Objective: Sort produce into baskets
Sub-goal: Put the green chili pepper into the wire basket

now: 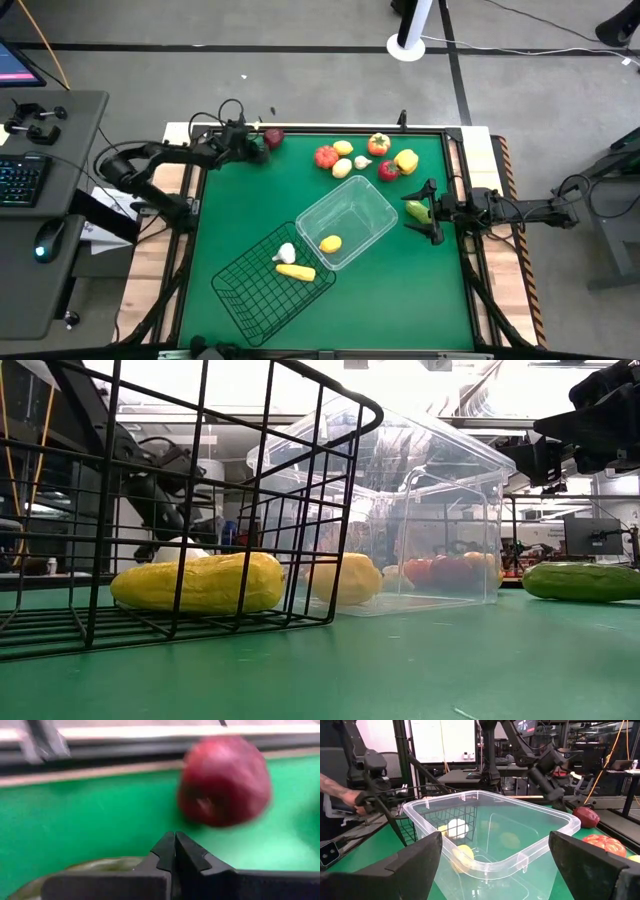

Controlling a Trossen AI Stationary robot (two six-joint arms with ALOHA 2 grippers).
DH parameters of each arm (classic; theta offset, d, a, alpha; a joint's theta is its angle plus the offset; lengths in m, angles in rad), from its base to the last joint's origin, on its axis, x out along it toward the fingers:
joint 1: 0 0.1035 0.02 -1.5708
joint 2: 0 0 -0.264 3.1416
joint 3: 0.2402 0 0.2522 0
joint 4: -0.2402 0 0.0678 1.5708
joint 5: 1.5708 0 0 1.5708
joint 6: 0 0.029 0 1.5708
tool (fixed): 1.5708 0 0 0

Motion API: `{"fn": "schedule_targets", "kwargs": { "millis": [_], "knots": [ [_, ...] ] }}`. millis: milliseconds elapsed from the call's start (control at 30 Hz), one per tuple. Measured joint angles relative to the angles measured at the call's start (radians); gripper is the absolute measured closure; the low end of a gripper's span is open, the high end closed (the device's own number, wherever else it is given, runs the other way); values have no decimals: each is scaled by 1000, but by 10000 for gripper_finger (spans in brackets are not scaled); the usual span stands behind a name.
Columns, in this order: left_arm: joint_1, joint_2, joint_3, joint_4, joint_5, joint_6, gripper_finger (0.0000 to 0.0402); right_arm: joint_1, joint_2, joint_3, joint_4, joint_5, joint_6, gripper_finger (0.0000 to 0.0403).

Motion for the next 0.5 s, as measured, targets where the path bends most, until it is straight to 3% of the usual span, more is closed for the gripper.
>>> {"fn": "schedule_targets", "kwargs": {
  "millis": [267, 500],
  "knots": [
    [-84, -107, 0, -231, 10, -52, 401, 0, 0, 0, 0, 0, 0, 43],
    [-225, -120, -1, -335, 7, -152, 401, 0, 0, 0, 0, 0, 0, 43]
  ]
}}
